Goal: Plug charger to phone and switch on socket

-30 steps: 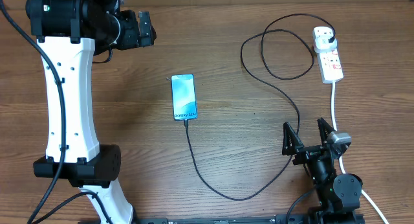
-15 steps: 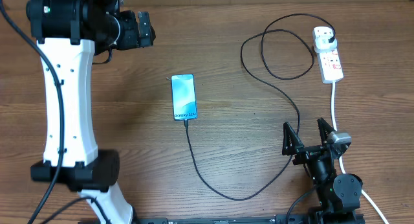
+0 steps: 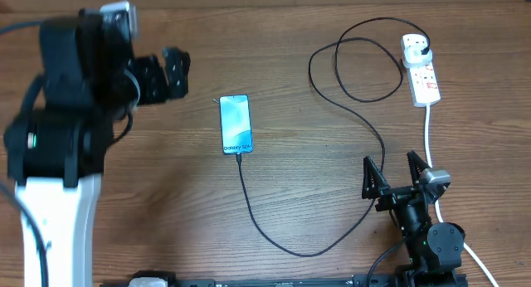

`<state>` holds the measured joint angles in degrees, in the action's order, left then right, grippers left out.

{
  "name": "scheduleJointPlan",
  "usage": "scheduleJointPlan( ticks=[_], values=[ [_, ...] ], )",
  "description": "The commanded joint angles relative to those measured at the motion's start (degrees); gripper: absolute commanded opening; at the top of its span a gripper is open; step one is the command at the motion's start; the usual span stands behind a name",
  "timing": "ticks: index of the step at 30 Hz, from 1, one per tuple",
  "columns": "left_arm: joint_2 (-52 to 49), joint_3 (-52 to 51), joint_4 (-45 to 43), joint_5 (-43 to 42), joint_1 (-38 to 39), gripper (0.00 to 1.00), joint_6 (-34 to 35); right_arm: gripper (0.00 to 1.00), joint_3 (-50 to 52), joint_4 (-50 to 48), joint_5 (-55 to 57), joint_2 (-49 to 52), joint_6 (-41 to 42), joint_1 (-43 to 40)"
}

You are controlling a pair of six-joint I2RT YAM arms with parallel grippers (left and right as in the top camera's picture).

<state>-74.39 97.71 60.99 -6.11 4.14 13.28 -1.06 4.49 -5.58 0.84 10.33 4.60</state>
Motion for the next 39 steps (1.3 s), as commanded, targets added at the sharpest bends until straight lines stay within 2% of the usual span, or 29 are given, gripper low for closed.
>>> scheduleJointPlan(
  ticks=[1, 18, 22, 31, 39],
  values=[
    [6.84, -8.61, -3.89, 2.1, 0.24, 0.99, -1.09, 1.0, 0.61, -0.2, -0.04, -0.68, 0.13, 0.33],
    [42.12, -50.21, -27.69, 5.05, 0.24, 1.0, -1.22, 1.0, 0.61, -0.2, -0.07, -0.68, 0.13, 0.33],
    [49.48, -58.66, -34.42, 5.11, 0.24, 0.99, -3.3, 1.0, 0.61, -0.2, -0.04, -0.68, 0.13, 0.33],
    [61.7, -74.86, -49.75, 5.46, 0.0, 1.0, -6.73, 1.0, 0.61, -0.2, -0.04, -0.68, 0.13, 0.33],
    [69.59, -83.23, -54.25, 5.44, -2.75, 1.0, -8.68, 1.0, 0.61, -0.2, -0.04, -0.68, 0.13, 0.33]
  ],
)
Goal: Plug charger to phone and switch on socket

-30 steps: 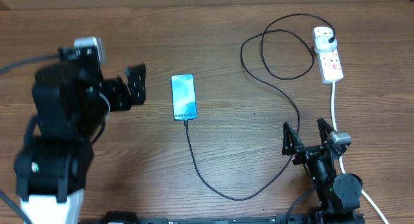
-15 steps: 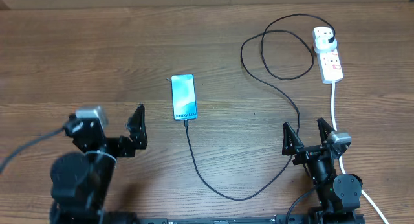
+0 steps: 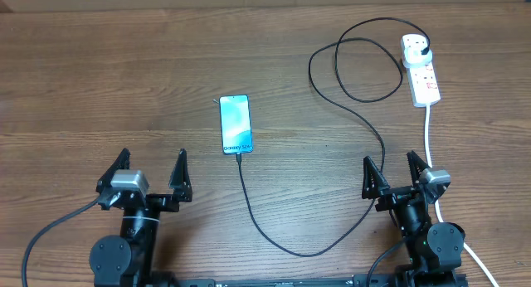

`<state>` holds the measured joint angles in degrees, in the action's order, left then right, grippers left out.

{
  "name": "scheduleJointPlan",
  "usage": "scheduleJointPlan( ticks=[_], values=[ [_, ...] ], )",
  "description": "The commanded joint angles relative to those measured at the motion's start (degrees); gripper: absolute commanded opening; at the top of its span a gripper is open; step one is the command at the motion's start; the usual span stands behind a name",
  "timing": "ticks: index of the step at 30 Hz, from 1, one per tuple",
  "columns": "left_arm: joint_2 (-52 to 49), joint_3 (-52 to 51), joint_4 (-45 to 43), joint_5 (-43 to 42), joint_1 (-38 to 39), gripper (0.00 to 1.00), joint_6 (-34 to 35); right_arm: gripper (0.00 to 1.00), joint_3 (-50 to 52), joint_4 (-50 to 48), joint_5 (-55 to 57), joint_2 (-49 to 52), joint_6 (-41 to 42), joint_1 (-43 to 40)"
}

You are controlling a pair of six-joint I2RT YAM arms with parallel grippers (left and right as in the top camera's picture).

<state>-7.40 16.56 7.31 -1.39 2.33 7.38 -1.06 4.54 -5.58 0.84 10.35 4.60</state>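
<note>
A phone [image 3: 235, 125] with a lit blue screen lies face up mid-table. The black charger cable [image 3: 274, 241] is plugged into its near end and loops across to the plug in the white socket strip [image 3: 421, 71] at the far right. My left gripper [image 3: 149, 172] is open near the front left edge, well short of the phone. Open too is my right gripper [image 3: 392, 172], which sits at the front right, just right of the cable and beside the strip's white lead [image 3: 428, 129].
The wooden table [image 3: 99, 80] carries only the phone, cable and socket strip. Both arm bases sit at the front edge, with black cables trailing beside them.
My left arm was raised high over the far left of the table; it now rests low at the front left with its gripper open. Phone, cable, strip and right arm are unchanged.
</note>
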Motion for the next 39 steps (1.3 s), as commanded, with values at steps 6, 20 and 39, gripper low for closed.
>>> scheduleJointPlan(
  ticks=[6, 20, 39],
  values=[
    [7.08, -5.53, -0.72, 0.74, -1.22, 1.0, -7.52, 1.0, 0.61, -0.24, -0.04, -0.68, 0.11, 0.33],
    [7.21, -14.51, -7.3, 0.74, -1.18, 1.0, -7.67, 1.0, 0.61, -0.24, -0.04, -0.68, 0.11, 0.33],
    [7.21, -16.28, -2.86, 0.35, -1.18, 1.0, -7.61, 1.0, 0.61, -0.24, -0.04, -0.68, 0.11, 0.33]
  ],
)
